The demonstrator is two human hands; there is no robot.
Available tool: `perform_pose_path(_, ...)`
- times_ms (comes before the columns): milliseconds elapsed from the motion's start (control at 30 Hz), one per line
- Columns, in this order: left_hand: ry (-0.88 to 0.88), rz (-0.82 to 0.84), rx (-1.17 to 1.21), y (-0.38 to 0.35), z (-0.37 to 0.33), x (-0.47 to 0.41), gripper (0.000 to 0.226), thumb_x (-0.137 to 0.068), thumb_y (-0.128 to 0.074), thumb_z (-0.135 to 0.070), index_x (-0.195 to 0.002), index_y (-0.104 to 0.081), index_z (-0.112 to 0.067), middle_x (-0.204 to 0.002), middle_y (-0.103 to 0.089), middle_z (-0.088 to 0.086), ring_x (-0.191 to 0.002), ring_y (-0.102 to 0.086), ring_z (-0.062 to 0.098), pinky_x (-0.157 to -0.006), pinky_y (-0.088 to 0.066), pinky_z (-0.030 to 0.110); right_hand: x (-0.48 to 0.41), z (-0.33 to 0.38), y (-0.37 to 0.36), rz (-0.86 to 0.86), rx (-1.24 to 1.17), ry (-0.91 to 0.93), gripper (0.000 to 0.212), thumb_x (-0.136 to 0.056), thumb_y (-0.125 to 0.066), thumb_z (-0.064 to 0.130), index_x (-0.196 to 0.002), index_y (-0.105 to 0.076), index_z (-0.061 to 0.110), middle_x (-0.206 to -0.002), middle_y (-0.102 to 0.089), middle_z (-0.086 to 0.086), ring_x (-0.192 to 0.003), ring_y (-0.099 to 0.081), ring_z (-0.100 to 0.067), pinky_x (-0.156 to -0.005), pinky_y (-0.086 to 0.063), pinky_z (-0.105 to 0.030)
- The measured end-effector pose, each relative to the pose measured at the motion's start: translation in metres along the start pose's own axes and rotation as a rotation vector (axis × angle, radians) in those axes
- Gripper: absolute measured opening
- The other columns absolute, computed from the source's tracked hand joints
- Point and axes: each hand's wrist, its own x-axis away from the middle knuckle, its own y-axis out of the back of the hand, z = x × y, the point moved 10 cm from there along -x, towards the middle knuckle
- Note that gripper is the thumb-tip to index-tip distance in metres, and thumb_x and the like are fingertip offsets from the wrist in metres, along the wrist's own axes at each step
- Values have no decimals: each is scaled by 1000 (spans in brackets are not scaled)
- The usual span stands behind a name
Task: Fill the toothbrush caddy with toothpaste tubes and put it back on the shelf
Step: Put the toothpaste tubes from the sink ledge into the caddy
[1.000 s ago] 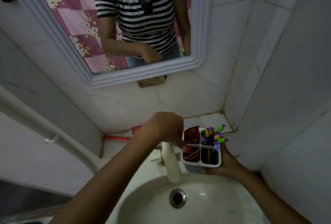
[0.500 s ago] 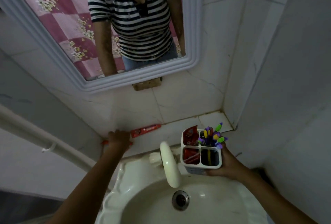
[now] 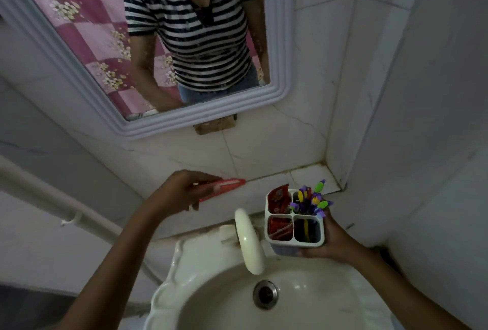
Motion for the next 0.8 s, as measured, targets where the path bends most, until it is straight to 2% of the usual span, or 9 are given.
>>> perform_pose_path(33, -42, 50, -14, 0, -26, 6, 26, -90, -62, -28, -115, -67, -30, -78, -71, -11, -50, -63, 3, -45, -47, 13, 0, 0, 0, -1, 4, -2, 119, -56, -94, 20, -145, -16, 23, -142, -47, 5, -129, -49, -11, -102, -49, -38)
perform_pose_path(100, -75, 124, -71, -8, -66, 12, 22, -86, -67, -34, -107, -71, -31, -72, -70, -14, -47, -62, 2, -47, -46, 11, 1, 0, 1, -4, 1, -4, 119, -55, -94, 24, -145, -16, 21, -141, -46, 7, -128, -49, -8, -99, -50, -27)
perform_pose_path(167, -63, 171, -195, -28, -87, 8, 24, -82, -69, -40, -101, -74, -26, -75, -70, -15, -47, -62, 2, -56, -52, 14, 2, 4, 1, -1, -20, 3, 120, -53, -93, 30, -145, -16, 20, -140, -47, 8, -126, -50, -5, -97, -49, -21)
perform_pose_path(267, -61, 184, -418, -64, -102, -12, 32, -77, -71, -46, -99, -75, -23, -89, -74, -6, -68, -65, 7, -75, -59, 31, 3, 9, 0, 7, -55, 15, 124, -49, -92, 41, -144, -18, 15, -136, -49, 8, -122, -52, 0, -98, -51, -24)
perform_pose_path(367, -65, 214, -617, -97, -106, -30, 38, -78, -68, -50, -102, -72, -21, -89, -71, -3, -81, -65, 15, -76, -57, 33, 3, 16, 0, 7, -97, 27, 128, -44, -90, 50, -141, -16, 13, -131, -47, 11, -116, -53, 10, -87, -47, -7)
perform_pose_path(500, -82, 233, -602, -108, -102, -35, 39, -81, -64, -51, -107, -71, -23, -97, -72, -2, -83, -64, 16, -58, -42, 25, 4, 20, -2, -4, -94, 58, 129, -46, -90, 48, -143, -15, 8, -134, -47, 8, -119, -52, 7, -89, -47, -8)
perform_pose_path(600, -79, 193, -592, -106, -95, -39, 32, -80, -67, -46, -104, -72, -25, -102, -71, -2, -93, -65, 19, -66, -44, 28, 6, 8, -3, -5, -120, 25, 128, -48, -89, 48, -143, -10, 17, -135, -46, 7, -120, -51, 5, -96, -47, -13)
perform_pose_path(700, -70, 114, -541, -97, -95, -33, 26, -78, -69, -44, -98, -74, -27, -98, -72, -4, -91, -66, 17, -68, -50, 28, 8, 8, -1, -2, -133, 36, 130, -50, -87, 49, -144, -6, 12, -135, -44, 7, -120, -50, 8, -93, -44, -8)
perform_pose_path(800, -51, 52, -482, -84, -94, -26, 17, -79, -70, -26, -95, -76, -26, -97, -75, -5, -92, -68, 16, -72, -53, 27, 7, 13, 0, 9, -105, 42, 130, -50, -88, 48, -145, -4, 16, -138, -42, 7, -121, -48, 9, -93, -43, -6)
